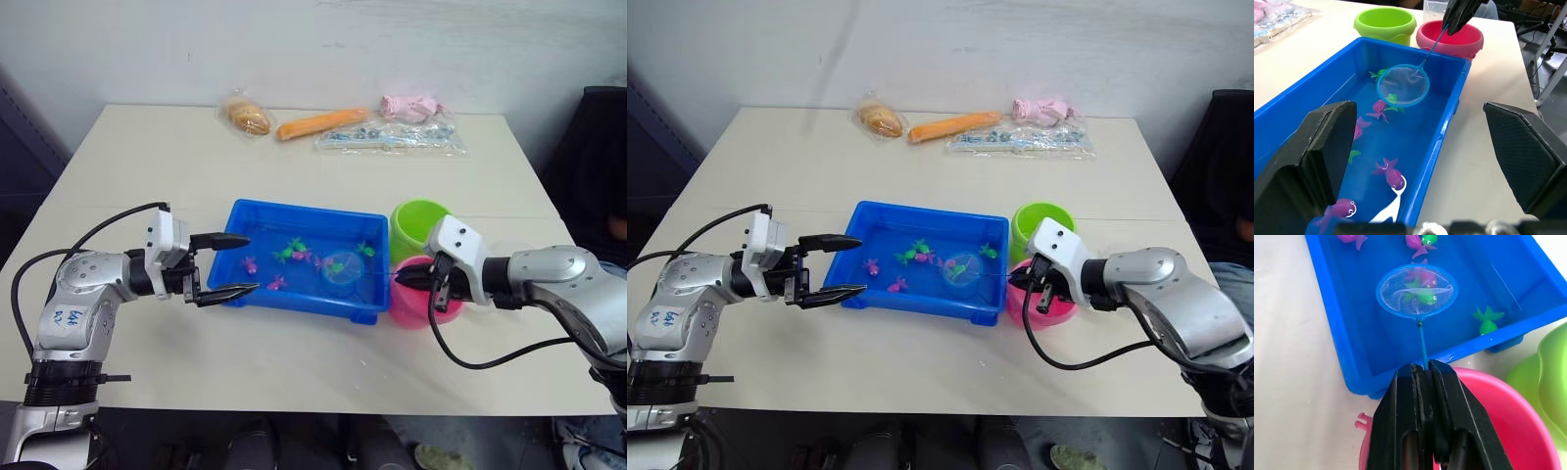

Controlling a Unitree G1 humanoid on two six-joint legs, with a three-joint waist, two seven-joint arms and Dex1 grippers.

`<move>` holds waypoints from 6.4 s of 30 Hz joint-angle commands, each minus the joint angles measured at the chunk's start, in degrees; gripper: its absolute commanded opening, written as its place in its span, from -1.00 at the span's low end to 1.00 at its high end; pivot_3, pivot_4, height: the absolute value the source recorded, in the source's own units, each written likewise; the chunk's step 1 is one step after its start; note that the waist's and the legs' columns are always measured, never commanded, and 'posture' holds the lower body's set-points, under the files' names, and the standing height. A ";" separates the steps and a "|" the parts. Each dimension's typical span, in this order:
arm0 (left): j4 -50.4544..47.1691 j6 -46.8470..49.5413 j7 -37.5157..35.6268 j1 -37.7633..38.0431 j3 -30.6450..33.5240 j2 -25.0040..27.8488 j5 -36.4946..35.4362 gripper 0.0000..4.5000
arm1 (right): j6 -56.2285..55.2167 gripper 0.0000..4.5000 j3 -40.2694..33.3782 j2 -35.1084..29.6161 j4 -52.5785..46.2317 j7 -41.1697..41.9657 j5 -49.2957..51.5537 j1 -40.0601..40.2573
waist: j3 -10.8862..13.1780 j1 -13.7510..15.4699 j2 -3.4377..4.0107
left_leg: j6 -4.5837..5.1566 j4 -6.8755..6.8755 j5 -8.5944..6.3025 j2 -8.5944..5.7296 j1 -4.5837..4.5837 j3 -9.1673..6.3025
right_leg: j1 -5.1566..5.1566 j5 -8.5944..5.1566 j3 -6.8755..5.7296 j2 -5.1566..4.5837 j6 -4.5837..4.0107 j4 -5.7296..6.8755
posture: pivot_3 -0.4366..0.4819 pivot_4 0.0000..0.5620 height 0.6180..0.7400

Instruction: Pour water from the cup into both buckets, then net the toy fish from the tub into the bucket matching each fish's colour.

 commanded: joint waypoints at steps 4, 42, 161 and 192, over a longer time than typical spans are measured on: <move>-1.71 -0.45 0.12 0.89 0.84 0.74 -0.96 0.98 | 1.61 -1.00 0.99 -0.12 -0.51 0.60 -0.93 -1.64 | 0.00 0.01 0.00 | 0.00 0.00 0.00 0.00 0.00 0.01 | 0.00 0.00 0.00 0.00 0.00 0.00 | -0.05 -0.47 1.00; -2.11 -0.64 0.91 1.57 0.63 0.89 -0.70 0.98 | 3.70 -1.00 5.24 6.84 7.71 -3.49 -7.28 -5.83 | -0.01 -0.12 -0.01 | -0.01 0.00 0.01 -0.01 0.06 0.03 | 0.01 0.00 0.02 0.04 -0.01 0.06 | -0.05 -0.47 1.00; 0.03 2.04 5.57 8.18 8.98 5.31 -2.33 0.98 | -22.52 -1.00 14.43 23.45 25.86 -3.16 -27.95 -16.92 | 0.02 -1.62 0.03 | 0.00 -0.06 0.00 -0.03 -0.08 0.06 | -0.13 0.00 -0.13 -0.39 -0.01 0.04 | -0.05 -0.47 1.00; 2.00 1.15 4.64 6.54 7.63 5.00 -1.98 0.98 | -13.64 -1.00 1.14 14.43 8.65 8.10 -14.78 -7.38 | 0.02 -1.40 0.03 | 0.01 -0.06 -0.01 -0.05 -0.07 0.04 | -0.09 0.00 -0.29 -0.48 -0.01 0.01 | -0.05 -0.47 1.00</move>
